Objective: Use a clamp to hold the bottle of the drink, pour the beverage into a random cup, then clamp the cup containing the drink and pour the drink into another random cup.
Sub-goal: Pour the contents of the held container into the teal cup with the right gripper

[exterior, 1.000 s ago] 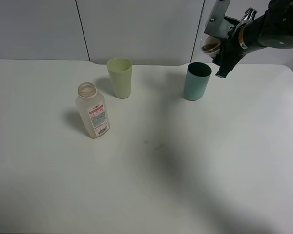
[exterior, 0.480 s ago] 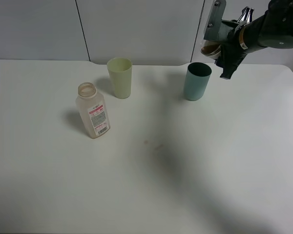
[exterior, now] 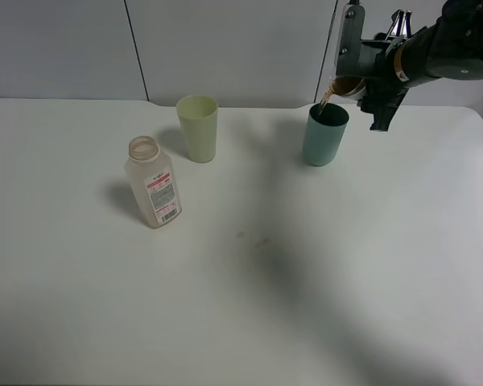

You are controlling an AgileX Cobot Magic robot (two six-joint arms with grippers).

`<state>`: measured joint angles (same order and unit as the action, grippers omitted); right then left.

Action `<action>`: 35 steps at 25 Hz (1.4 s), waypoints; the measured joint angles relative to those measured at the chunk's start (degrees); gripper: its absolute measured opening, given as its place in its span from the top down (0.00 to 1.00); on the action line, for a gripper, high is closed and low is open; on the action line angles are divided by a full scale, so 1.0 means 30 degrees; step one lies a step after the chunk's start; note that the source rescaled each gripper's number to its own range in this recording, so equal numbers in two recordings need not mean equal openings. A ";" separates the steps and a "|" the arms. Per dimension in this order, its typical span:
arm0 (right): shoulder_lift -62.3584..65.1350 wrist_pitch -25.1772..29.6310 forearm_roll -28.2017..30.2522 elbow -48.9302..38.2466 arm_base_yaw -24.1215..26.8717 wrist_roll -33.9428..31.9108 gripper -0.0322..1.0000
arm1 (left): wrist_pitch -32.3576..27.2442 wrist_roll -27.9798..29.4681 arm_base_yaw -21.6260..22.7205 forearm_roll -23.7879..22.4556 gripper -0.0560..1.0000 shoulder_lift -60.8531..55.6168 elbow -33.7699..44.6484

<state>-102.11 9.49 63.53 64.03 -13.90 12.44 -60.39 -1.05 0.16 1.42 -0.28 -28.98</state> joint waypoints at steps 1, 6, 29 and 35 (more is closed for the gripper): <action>0.0000 0.0092 0.0055 0.0000 0.0000 0.0063 0.97 | 0.0000 0.0000 0.0000 0.0000 0.00 0.0000 0.0000; 0.0000 0.0392 0.0649 0.0000 0.0000 0.0187 0.97 | 0.0000 0.0000 0.0000 0.0000 0.00 0.0000 0.0000; 0.0000 0.1010 0.2309 0.0000 0.0000 0.0187 0.97 | 0.0000 0.0000 0.0000 0.0000 0.00 0.0000 0.0000; 0.0000 0.0981 0.2775 0.0000 -0.0153 0.0187 0.97 | 0.0000 0.0000 0.0000 0.0000 0.00 0.0000 0.0000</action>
<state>-102.11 12.43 71.86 64.03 -14.36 13.00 -60.39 -1.05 0.16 1.42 -0.28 -28.98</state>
